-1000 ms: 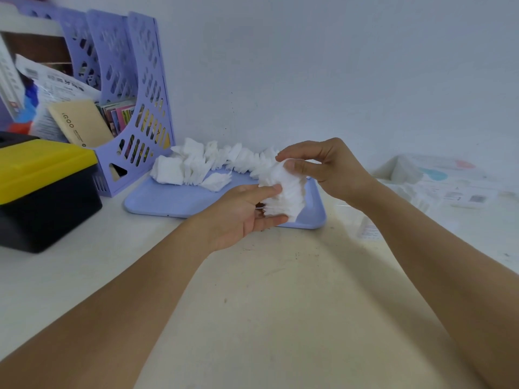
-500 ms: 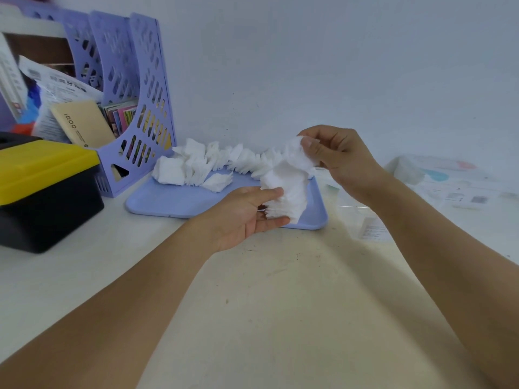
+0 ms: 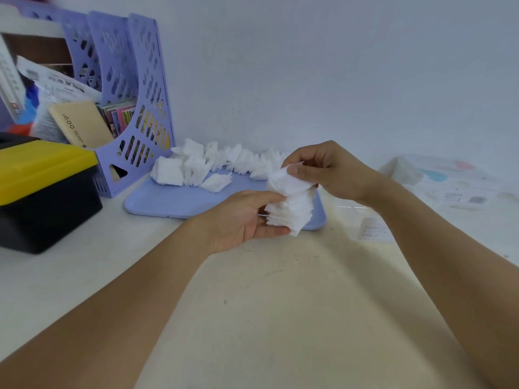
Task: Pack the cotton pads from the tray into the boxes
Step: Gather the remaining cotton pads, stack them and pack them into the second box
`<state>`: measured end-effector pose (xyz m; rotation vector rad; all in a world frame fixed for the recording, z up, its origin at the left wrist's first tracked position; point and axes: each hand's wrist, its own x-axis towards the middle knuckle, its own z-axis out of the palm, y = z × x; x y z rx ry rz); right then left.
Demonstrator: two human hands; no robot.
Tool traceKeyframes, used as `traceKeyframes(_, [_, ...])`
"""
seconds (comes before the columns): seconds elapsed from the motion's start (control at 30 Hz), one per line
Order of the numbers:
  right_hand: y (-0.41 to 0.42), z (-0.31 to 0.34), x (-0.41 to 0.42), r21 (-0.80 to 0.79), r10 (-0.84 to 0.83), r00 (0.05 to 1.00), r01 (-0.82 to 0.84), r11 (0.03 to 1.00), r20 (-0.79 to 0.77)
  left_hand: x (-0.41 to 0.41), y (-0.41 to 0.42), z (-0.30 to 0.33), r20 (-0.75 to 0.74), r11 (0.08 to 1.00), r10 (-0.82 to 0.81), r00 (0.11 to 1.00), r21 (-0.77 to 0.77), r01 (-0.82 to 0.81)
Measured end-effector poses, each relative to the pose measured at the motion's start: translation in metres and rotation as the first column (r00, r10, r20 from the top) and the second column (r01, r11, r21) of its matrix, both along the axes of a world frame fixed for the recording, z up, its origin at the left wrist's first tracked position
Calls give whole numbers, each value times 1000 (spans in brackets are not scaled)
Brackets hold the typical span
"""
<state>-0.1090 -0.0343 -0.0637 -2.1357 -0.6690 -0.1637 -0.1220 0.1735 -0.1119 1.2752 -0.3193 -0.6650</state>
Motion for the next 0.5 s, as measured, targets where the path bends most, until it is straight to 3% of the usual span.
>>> traceKeyframes(0.2, [4,-7,2,6,-13,1000,13,1000,-23,4,4,4,-70,999,-39,997,2,39])
traceKeyframes(0.33, [11,-10,0,10,13,999,-13,1000,-51,3,-1,-2,40,987,75,996,138,-80])
traceKeyframes(0.43, [25,-15,0,-16,-143,990,144,989,16,3,-3,-5,65,984,147,987,91,-153])
traceKeyframes(0.5, [37,-12,-3,127,-293,952,302,945,-86,3,-5,0,41,980,198,979,-23,-198])
